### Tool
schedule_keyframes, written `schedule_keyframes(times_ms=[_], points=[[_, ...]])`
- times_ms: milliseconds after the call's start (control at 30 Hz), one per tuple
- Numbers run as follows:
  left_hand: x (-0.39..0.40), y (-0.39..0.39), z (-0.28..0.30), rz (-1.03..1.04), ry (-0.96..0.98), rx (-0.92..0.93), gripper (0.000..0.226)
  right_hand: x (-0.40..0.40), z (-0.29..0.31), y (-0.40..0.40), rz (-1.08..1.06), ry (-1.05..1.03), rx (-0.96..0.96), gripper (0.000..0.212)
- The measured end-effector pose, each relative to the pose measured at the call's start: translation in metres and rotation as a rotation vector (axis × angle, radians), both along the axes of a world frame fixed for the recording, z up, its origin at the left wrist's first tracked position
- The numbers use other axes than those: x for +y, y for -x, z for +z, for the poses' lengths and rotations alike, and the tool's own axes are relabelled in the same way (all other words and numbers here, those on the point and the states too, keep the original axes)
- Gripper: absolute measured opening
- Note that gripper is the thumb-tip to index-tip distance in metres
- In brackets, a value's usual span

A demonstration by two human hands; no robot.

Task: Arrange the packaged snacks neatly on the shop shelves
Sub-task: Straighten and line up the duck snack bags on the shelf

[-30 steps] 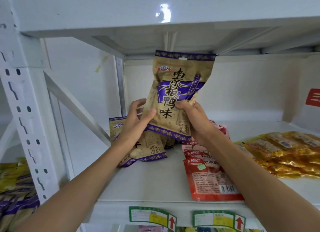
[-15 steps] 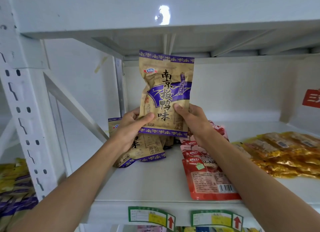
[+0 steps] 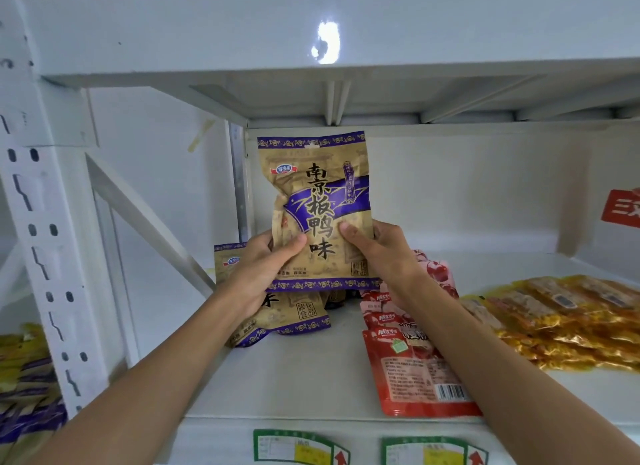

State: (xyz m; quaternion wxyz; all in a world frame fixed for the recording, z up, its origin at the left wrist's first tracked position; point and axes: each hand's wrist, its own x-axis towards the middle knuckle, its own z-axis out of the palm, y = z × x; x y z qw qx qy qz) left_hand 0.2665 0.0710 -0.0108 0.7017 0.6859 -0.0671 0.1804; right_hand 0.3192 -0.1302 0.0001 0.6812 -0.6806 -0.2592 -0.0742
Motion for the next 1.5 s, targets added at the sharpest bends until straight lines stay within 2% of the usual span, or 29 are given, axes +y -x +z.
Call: schedule_keyframes(times_ms=[167,267,500,600,767,900,1000,1100,1267,1400,1500], points=[[0.001,-0.002,0.001,0.016,0.040,-0.025,0.040,0.006,0.000,-0.004,0.007,-0.007,-0.020,0.028],[0.002,-0.003,0.004,0.016,0.040,-0.024,0.035,0.008,0.002,-0.001,0.016,0.007,-0.043,0.028],[0.002,0.000,0.002,-0.030,0.002,0.081,0.030,0.000,0.000,0.000,0.020,0.060,-0.053,0.026],[0.000,0.005,0.006,-0.096,0.029,0.102,0.039,-0.001,0.000,-0.004,-0.014,0.070,-0.024,0.033],[-0.003,0.007,0.008,-0.057,0.056,0.111,0.047,0.000,-0.003,-0.005,0.020,0.068,0.024,0.033],[-0.004,0.009,0.014,-0.012,0.036,0.020,0.044,-0.002,-0.004,-0.003,0.012,0.090,-0.015,0.023],[0.001,0.009,0.022,0.106,0.033,-0.102,0.030,-0.001,-0.001,0.001,0.006,0.153,-0.066,0.017],[0.007,0.009,0.025,0.113,0.120,-0.134,0.025,0.002,0.001,0.006,0.018,0.182,-0.087,0.019],[0.006,0.009,0.029,0.083,0.266,-0.093,0.029,0.002,-0.005,0.014,0.044,0.121,0.003,0.031],[0.004,0.008,0.033,0.065,0.316,-0.103,0.025,0.001,0.000,0.014,0.081,0.074,0.010,0.032],[0.006,0.010,0.031,0.067,0.313,-0.090,0.031,0.004,-0.003,0.015,0.113,0.073,0.000,0.038]])
